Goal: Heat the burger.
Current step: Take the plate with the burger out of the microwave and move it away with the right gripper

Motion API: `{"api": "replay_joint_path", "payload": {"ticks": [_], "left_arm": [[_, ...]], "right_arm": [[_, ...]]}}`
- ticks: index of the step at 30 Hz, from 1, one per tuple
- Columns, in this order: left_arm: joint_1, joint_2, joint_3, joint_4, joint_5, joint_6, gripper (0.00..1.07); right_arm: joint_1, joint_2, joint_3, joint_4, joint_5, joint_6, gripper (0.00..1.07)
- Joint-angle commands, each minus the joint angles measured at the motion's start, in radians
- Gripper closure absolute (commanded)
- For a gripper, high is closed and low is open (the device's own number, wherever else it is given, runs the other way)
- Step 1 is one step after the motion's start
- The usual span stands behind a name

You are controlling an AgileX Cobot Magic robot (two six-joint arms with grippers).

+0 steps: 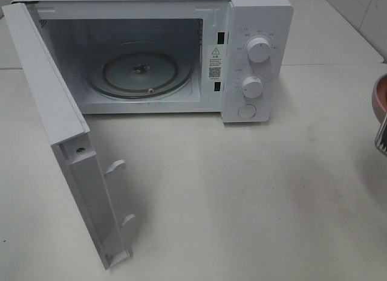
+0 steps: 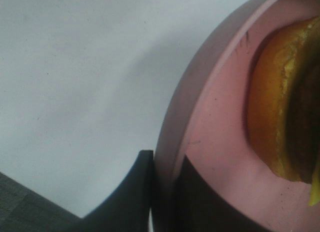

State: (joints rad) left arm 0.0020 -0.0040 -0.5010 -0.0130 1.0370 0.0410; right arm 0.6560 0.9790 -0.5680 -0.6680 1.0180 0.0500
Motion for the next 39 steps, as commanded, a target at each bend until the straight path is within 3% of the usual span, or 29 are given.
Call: {"api": "replay_joint_path", "payload": {"ticks": [1, 16, 26, 39], "left_arm": [[0.003, -0.023, 0.004, -0.002, -0.009, -0.004, 0.12], [0.003, -0.023, 0.004, -0.002, -0.009, -0.004, 0.12], [0.003, -0.023, 0.004, -0.002, -0.009, -0.004, 0.12], [0.003, -0.023, 0.004, -0.002, -0.009, -0.004, 0.12]], "right_arm": [[-0.001, 0.029, -0.016, -0.090, 0.016, 0.103, 1.07], [-0.001, 0.298, -0.051, -0.140, 0.083, 0.663, 1.07], [-0.014, 0.442, -0.090, -0.135, 0.112, 0.839, 1.06], [-0.156, 0.600, -0.145, -0.141, 0.010, 0.895, 1.03]]}}
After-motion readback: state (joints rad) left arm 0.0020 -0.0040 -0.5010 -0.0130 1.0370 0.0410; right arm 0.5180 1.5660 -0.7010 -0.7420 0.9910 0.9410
